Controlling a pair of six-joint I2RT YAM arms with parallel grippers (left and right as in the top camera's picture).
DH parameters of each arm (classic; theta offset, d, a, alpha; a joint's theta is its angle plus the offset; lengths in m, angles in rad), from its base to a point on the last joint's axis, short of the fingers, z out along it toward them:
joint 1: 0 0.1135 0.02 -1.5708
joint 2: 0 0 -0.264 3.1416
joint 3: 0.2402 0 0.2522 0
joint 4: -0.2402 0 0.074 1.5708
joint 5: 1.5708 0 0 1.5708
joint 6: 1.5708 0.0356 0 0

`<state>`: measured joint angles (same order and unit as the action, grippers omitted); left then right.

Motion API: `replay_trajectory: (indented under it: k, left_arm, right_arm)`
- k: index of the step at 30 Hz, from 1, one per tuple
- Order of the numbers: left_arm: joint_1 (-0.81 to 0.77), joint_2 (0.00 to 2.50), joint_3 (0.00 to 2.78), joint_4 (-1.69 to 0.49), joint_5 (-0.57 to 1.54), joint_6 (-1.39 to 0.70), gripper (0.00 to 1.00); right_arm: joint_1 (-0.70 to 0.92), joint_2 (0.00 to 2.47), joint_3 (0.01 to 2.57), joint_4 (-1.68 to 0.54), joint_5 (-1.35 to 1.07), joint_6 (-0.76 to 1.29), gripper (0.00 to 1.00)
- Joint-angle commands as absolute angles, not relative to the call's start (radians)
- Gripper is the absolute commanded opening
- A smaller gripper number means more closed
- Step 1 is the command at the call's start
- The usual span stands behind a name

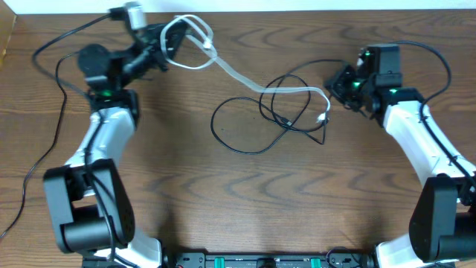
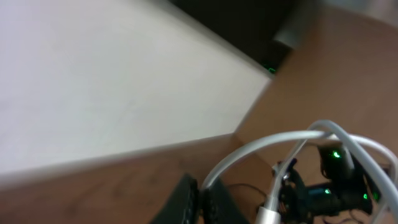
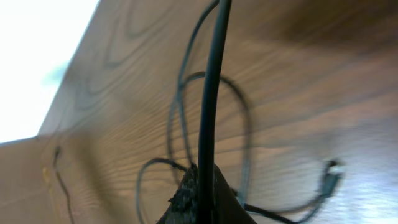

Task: Untangle cables
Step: 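Carry the white cable to the upper left with the left gripper, then drop the white cable at the far left and open the left gripper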

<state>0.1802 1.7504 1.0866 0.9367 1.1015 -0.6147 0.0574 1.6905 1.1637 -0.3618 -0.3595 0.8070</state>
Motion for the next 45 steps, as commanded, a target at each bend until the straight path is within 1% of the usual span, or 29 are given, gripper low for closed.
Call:
replay_trajectory:
  k: [1, 8, 12, 15, 18, 27, 32, 33, 34, 35, 36, 37, 38, 40, 41, 42, 43, 44, 45]
  left_arm:
    - [0.317, 1.743, 1.094, 0.821, 1.106, -0.514, 0.08]
    - [0.589, 1.743, 1.094, 0.651, 1.033, -0.491, 0.08]
    - [0.703, 1.743, 1.094, 0.537, 1.0, -0.49, 0.08]
    - [0.771, 1.743, 1.094, 0.411, 0.914, -0.49, 0.08]
    - [0.816, 1.743, 1.094, 0.286, 0.775, -0.49, 0.08]
    - [0.881, 1.743, 1.094, 0.123, 0.477, -0.49, 0.08]
    - [0.896, 1.743, 1.094, 0.074, 0.48, -0.49, 0.08]
    - [0.896, 1.743, 1.094, 0.062, 0.487, -0.491, 0.13]
    - [0.896, 1.743, 1.094, 0.059, 0.494, -0.49, 0.22]
    - [0.896, 1.743, 1.094, 0.056, 0.52, -0.49, 0.41]
    - [0.896, 1.743, 1.094, 0.056, 0.542, -0.49, 0.54]
    - [0.896, 1.743, 1.094, 0.057, 0.563, -0.49, 0.7]
    - [0.896, 1.743, 1.094, 0.058, 0.596, -0.49, 0.83]
    - [0.896, 1.743, 1.094, 0.057, 0.642, -0.49, 0.94]
    - [0.895, 1.743, 1.094, 0.057, 0.678, -0.49, 0.98]
    - [0.893, 1.743, 1.094, 0.057, 0.72, -0.489, 1.0]
    - [0.891, 1.743, 1.094, 0.057, 0.737, -0.484, 1.0]
    - [0.886, 1.743, 1.094, 0.057, 0.766, -0.468, 0.99]
    - [0.875, 1.743, 1.094, 0.057, 0.806, -0.44, 0.99]
  right_arm:
    - [-0.007, 1.689, 1.169, -0.396, -0.342, 0.746, 0.01]
    - [-0.075, 1.689, 1.169, -0.444, -0.35, 0.719, 0.01]
    - [-0.07, 1.689, 1.169, -0.442, -0.35, 0.72, 0.01]
    - [-0.059, 1.689, 1.169, -0.439, -0.35, 0.72, 0.01]
    - [-0.053, 1.689, 1.169, -0.443, -0.362, 0.719, 0.01]
    - [-0.052, 1.689, 1.169, -0.455, -0.388, 0.716, 0.01]
    - [-0.052, 1.689, 1.169, -0.455, -0.388, 0.717, 0.01]
    - [-0.052, 1.689, 1.169, -0.455, -0.388, 0.716, 0.01]
    - [-0.052, 1.689, 1.169, -0.455, -0.388, 0.716, 0.01]
    - [-0.052, 1.689, 1.169, -0.456, -0.388, 0.716, 0.01]
    - [-0.052, 1.689, 1.169, -0.456, -0.388, 0.717, 0.01]
    - [-0.052, 1.689, 1.169, -0.456, -0.388, 0.716, 0.01]
    - [-0.052, 1.689, 1.169, -0.456, -0.388, 0.717, 0.01]
    - [-0.052, 1.689, 1.169, -0.456, -0.388, 0.716, 0.01]
    - [-0.052, 1.689, 1.169, -0.456, -0.388, 0.716, 0.01]
    - [-0.052, 1.689, 1.169, -0.456, -0.388, 0.717, 0.04]
    - [-0.052, 1.689, 1.169, -0.456, -0.388, 0.717, 0.08]
    - [-0.052, 1.689, 1.169, -0.456, -0.389, 0.717, 0.16]
    - [-0.052, 1.689, 1.169, -0.456, -0.398, 0.717, 0.28]
